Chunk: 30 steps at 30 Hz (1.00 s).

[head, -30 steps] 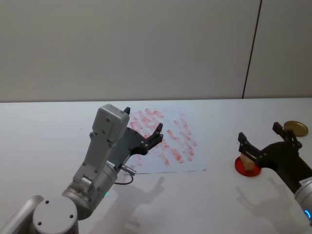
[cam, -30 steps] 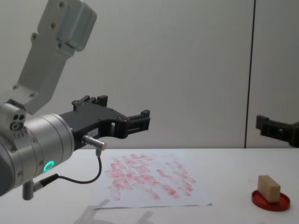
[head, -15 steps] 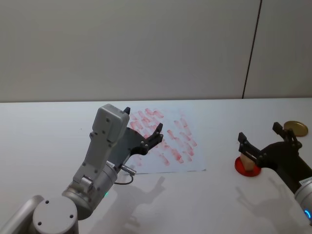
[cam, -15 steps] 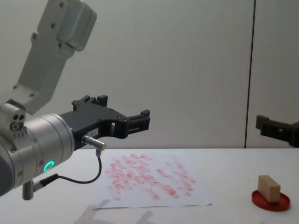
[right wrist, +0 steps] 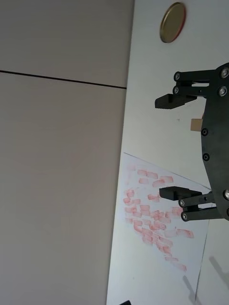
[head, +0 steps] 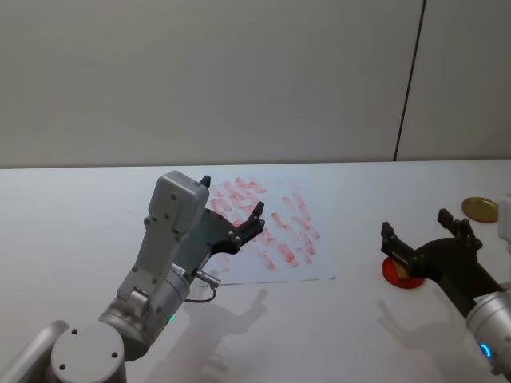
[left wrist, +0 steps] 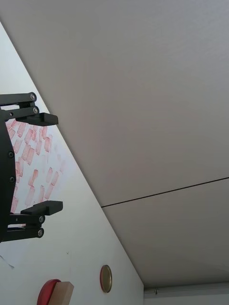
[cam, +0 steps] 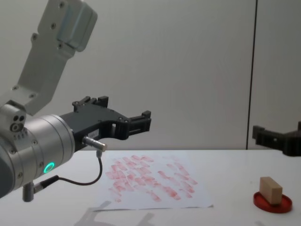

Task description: Use the one hand to pick up the stamp and affix it onto the A4 paper.

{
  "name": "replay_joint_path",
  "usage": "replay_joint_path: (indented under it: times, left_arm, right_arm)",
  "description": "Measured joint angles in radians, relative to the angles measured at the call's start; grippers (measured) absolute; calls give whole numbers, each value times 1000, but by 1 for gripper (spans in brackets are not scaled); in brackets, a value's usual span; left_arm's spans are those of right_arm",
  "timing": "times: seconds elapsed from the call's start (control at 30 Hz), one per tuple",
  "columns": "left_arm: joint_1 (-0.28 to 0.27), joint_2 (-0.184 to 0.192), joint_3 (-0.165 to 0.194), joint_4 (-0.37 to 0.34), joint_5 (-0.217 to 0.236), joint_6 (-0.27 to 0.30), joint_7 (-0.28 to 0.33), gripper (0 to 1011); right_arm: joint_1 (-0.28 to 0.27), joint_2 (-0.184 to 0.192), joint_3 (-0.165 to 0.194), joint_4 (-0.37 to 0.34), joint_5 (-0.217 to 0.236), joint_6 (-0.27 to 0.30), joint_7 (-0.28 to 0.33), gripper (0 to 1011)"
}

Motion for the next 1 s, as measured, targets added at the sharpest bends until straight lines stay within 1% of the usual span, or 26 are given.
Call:
replay_joint_path:
  times: [0.03,0.17,0.27,0.33,0.43,0.53,0.6,1.0]
  left_arm:
    - [0,0,0,0,0,0,0,993]
    - [0,0,0,0,0,0,0,993]
    - [0,0,0,0,0,0,0,993]
    - [0,0,0,0,0,0,0,993]
    - [0,0,0,0,0,0,0,993]
    - [0,0,0,0,0,0,0,993]
    - [0,0,0,0,0,0,0,993]
    - [0,0,0,0,0,0,0,993]
  right_arm:
    - [3,-10,-4,3,0,15,-14,1001]
    - [9,-30,-11,10,1,50,-45,1001]
    - [20,-54,-18,22,7,94,-89,1001]
    - [23,-61,-19,26,8,102,-98,1001]
    - [39,-87,-23,45,15,141,-139,1001]
    - [51,-101,-23,62,19,163,-159,1001]
    - [67,-117,-23,82,24,187,-179,1001]
    - [134,-168,-19,171,33,259,-216,1001]
